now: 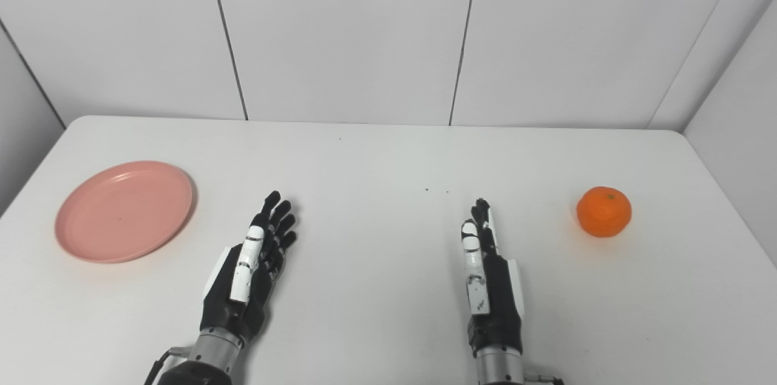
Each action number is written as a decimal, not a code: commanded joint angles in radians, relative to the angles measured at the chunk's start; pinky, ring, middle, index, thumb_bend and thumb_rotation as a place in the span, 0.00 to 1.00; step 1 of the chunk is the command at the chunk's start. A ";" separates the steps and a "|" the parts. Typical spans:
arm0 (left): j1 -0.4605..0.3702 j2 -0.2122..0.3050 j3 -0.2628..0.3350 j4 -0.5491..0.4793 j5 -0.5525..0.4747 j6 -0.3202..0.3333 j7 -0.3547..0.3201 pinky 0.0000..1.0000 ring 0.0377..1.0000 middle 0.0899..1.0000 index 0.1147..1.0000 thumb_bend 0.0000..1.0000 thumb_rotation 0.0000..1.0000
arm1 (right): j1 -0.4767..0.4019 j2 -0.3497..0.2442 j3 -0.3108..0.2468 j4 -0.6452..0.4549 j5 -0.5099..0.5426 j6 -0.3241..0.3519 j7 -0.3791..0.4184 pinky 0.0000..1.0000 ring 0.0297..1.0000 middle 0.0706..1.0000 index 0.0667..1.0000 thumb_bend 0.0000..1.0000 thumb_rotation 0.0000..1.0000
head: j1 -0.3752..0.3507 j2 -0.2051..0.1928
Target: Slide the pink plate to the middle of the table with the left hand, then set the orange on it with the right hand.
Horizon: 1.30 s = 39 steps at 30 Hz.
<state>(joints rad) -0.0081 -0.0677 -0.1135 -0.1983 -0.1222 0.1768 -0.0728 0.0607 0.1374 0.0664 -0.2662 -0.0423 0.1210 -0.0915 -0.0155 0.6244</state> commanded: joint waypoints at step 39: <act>0.004 -0.082 -0.076 0.103 0.120 -0.149 0.037 1.00 1.00 1.00 1.00 0.37 1.00 | 0.008 -0.091 -0.043 0.019 0.112 -0.076 0.080 1.00 0.99 1.00 1.00 0.19 1.00 | 0.219 -0.145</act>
<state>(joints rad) -0.0005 -0.1266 -0.1744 -0.0909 -0.0124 0.0496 -0.0367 0.0729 0.0482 0.0248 -0.2264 0.0648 0.0969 -0.0201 0.2040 0.4786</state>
